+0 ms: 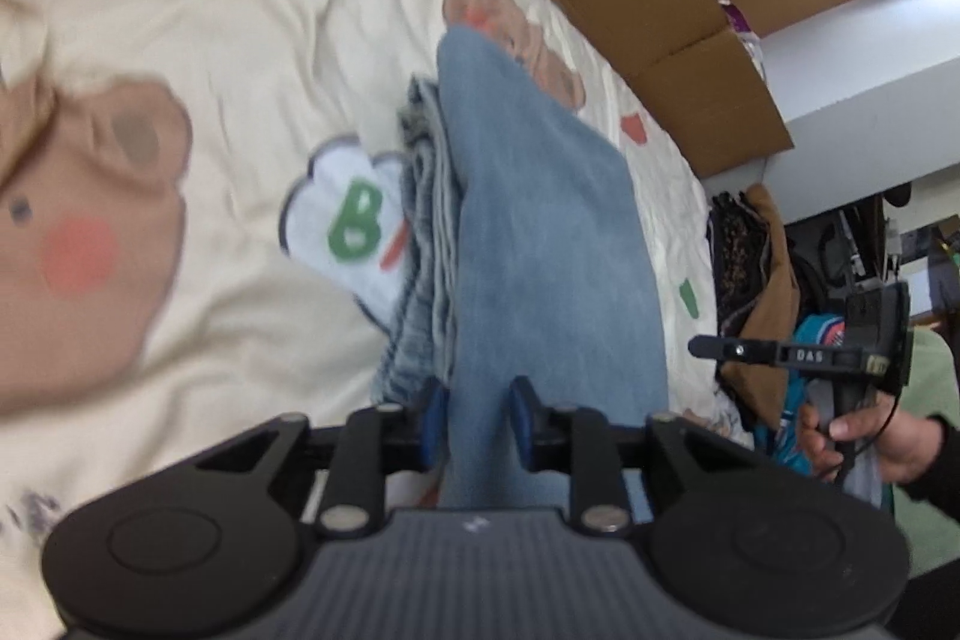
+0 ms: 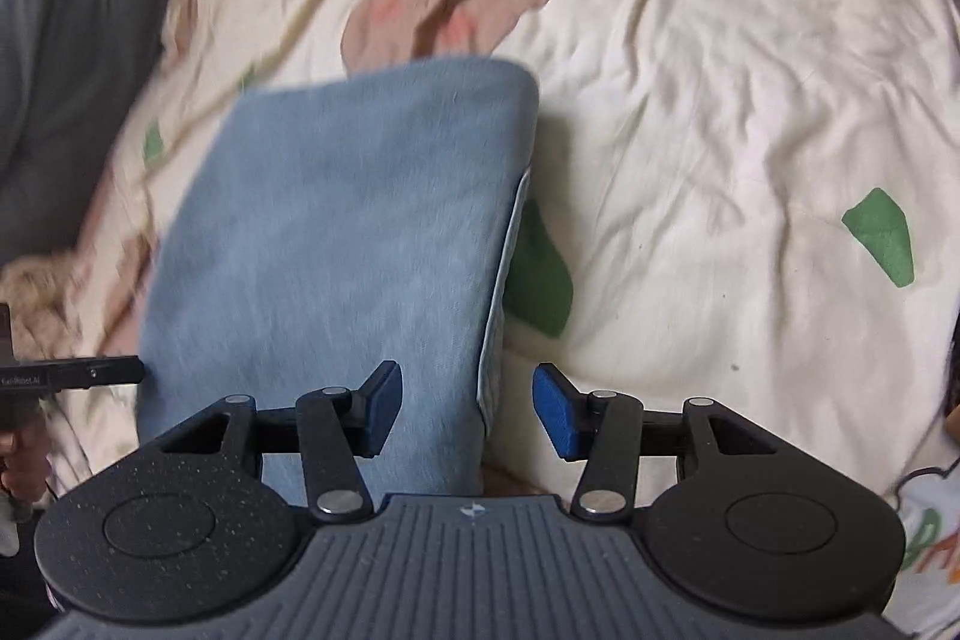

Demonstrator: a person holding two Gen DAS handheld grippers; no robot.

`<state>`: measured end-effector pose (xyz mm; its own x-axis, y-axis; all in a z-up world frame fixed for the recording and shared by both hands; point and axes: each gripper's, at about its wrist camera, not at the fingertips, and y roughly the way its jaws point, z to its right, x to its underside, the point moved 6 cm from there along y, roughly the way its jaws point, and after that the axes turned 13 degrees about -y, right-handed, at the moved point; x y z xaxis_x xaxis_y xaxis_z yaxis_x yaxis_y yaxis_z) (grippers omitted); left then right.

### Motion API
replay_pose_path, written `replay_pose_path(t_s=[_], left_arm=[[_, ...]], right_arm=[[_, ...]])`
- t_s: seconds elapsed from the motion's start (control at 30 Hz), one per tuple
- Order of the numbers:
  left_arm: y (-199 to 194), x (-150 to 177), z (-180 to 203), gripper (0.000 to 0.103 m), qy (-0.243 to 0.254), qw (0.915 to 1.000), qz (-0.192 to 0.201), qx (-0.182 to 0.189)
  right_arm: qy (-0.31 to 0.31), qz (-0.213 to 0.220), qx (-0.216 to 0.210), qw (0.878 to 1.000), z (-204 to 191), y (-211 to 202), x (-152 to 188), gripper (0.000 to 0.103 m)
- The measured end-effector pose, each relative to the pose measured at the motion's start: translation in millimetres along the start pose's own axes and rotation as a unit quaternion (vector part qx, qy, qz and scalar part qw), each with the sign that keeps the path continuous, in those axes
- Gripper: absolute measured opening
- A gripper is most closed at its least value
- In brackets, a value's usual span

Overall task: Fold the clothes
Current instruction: 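Lift the folded light-blue jeans off the sheet with both tools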

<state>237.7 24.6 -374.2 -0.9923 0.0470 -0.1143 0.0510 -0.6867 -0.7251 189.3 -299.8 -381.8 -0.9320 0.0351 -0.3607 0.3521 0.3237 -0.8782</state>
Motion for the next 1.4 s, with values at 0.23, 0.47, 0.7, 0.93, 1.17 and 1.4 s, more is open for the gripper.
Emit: replay_pose_path(t_s=[0.23,0.47,0.7,0.93,1.17,1.4], left_arm=[[9,-26,14,0.065,0.035,0.9981,0.006,-0.051],[37,-45,19,0.067,0.042,0.9965,-0.010,-0.071],[67,-54,22,0.067,0.039,0.9958,-0.033,-0.076],[87,-53,6,0.074,-0.004,0.9993,-0.031,-0.021],[94,-50,-10,0.075,-0.039,0.9981,-0.032,0.035],[99,-49,-10,0.066,-0.052,0.9954,-0.049,0.064]], right_arm=[[0.001,0.057,-0.031,0.998,11,12,-7,0.065],[0.037,0.089,-0.071,0.993,25,29,-3,0.068],[0.049,0.099,-0.096,0.989,30,45,-9,0.067],[0.079,0.068,-0.141,0.984,34,68,-10,0.055],[0.081,0.050,-0.167,0.981,28,88,-21,0.055],[0.081,0.051,-0.172,0.980,25,85,-27,0.025]])
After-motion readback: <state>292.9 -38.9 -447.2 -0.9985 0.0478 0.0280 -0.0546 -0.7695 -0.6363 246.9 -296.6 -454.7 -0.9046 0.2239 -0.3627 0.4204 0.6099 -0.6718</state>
